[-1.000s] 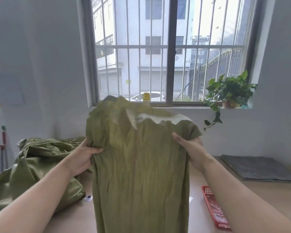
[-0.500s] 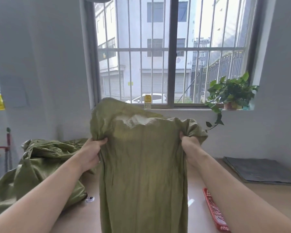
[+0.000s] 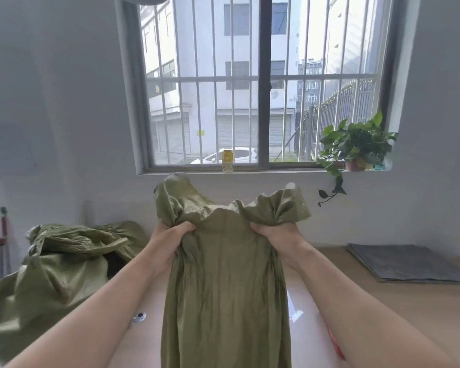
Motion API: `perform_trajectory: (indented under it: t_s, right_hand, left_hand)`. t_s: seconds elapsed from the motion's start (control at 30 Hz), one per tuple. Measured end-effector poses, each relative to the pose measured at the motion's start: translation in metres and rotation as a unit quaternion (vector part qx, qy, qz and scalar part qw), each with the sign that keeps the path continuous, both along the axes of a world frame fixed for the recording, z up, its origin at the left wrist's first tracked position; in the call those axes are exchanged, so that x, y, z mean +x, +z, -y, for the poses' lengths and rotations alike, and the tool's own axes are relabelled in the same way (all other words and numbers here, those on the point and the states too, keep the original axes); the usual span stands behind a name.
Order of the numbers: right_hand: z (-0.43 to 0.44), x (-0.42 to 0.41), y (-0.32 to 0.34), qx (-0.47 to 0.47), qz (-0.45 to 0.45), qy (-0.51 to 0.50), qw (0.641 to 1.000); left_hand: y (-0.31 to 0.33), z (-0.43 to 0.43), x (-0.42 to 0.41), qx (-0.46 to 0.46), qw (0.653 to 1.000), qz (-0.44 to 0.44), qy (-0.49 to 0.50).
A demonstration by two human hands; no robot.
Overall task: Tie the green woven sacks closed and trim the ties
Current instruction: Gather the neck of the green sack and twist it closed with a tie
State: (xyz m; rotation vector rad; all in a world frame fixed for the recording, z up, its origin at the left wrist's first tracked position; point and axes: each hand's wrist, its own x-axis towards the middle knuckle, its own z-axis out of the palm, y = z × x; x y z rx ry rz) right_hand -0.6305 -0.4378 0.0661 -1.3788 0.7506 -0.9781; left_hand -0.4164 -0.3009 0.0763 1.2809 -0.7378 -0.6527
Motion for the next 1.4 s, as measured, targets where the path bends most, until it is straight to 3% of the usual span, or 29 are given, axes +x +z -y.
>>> perform_trajectory:
  t_s: [0.13, 0.37, 0.47, 0.63, 0.73, 0.93, 1.03, 1.2, 1.33, 1.4]
  right_hand:
    - [0.004, 0.004, -0.007, -0.01, -0.02, -0.026, 0.999]
    - [0.005, 0.004, -0.011, 0.021, 0.081, -0.018, 0.996]
    - [0.006, 0.005, -0.015, 0.02, 0.084, -0.022, 0.996]
    - [0.001, 0.01, -0.011, 0.012, -0.041, -0.029, 0.999]
    - [-0.004, 0.011, -0.007, 0.004, -0.051, -0.021, 0.998]
    - [-0.016, -0.002, 0.0, 0.01, -0.028, 0.101, 0.994]
    - [-0.017, -0.002, -0.003, 0.017, -0.043, 0.129, 0.991]
    - [-0.013, 0.008, -0.009, 0.07, -0.013, 0.059, 0.996]
    - [-0.013, 0.014, -0.01, 0.07, -0.004, 0.064, 0.996]
    - [-0.012, 0.016, -0.011, 0.068, 0.001, 0.074, 0.995]
  left_hand:
    - [0.002, -0.003, -0.011, 0.023, 0.998, 0.057, 0.004]
    - [-0.001, -0.005, -0.012, 0.011, 0.986, 0.163, 0.028]
    - [-0.003, -0.006, -0.016, -0.007, 0.989, 0.141, 0.033]
    - [-0.005, -0.004, -0.013, -0.008, 0.995, 0.076, 0.059]
    - [-0.006, -0.002, -0.014, -0.019, 0.997, 0.036, 0.064]
    - [-0.01, 0.002, -0.017, -0.031, 0.999, 0.004, 0.04]
    - [-0.011, 0.006, -0.022, -0.04, 0.998, -0.039, 0.007]
    - [-0.012, 0.007, -0.023, -0.039, 0.984, -0.137, -0.107]
    - [-0.009, 0.002, -0.025, 0.034, 0.971, -0.094, -0.218]
    - [-0.008, 0.004, -0.028, 0.048, 0.974, -0.057, -0.213]
